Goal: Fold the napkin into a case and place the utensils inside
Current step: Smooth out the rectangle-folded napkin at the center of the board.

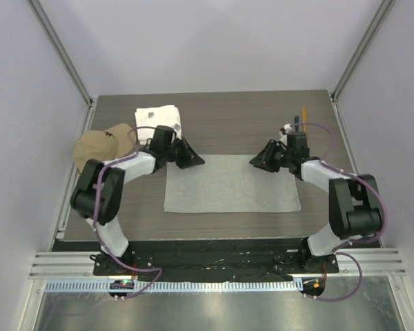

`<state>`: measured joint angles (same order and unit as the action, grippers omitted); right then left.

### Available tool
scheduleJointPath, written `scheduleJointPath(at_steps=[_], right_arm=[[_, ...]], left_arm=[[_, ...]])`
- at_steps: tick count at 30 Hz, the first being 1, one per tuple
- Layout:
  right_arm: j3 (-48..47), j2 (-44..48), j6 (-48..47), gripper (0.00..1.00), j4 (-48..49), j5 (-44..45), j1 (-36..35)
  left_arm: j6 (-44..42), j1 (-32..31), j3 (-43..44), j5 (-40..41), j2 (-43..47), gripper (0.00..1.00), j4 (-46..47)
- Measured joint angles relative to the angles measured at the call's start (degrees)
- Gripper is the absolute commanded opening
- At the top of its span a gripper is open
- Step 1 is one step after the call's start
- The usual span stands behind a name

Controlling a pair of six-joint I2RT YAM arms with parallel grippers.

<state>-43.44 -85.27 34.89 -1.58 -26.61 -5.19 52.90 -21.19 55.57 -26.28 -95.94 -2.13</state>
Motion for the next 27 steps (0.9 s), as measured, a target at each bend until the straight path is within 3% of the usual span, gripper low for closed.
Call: scheduleJointPath(at_steps=[5,9,13,22,27], right_arm=[[-4.3,-14.3,6.5,0.11,16.0,-7.6,-7.3],[-6.3,-21.2,13.0,0.01,28.9,-11.5,-9.9],[-6.6,-28.9,18.4,0.01,39.1,-13.7,-10.2],[-7.2,-35.0,19.0,0.01,43.6,-13.9,-9.1],[-8.6,-35.7,18.2,0.01,42.7,-12.9,-8.2]], left_arm=[[9.9,-3.3,6.3,-5.0,-17.3,0.00,18.6],[13.4,-4.3,6.9,-5.5,-21.6,0.00,25.3],[13.9,-3.6,6.9,-4.7,-22.2,0.00,27.7],[10.9,1.1,5.2,-2.0,-23.3,0.00,28.7],[5.5,3.3,6.2,0.0,-23.2,0.00,23.7]])
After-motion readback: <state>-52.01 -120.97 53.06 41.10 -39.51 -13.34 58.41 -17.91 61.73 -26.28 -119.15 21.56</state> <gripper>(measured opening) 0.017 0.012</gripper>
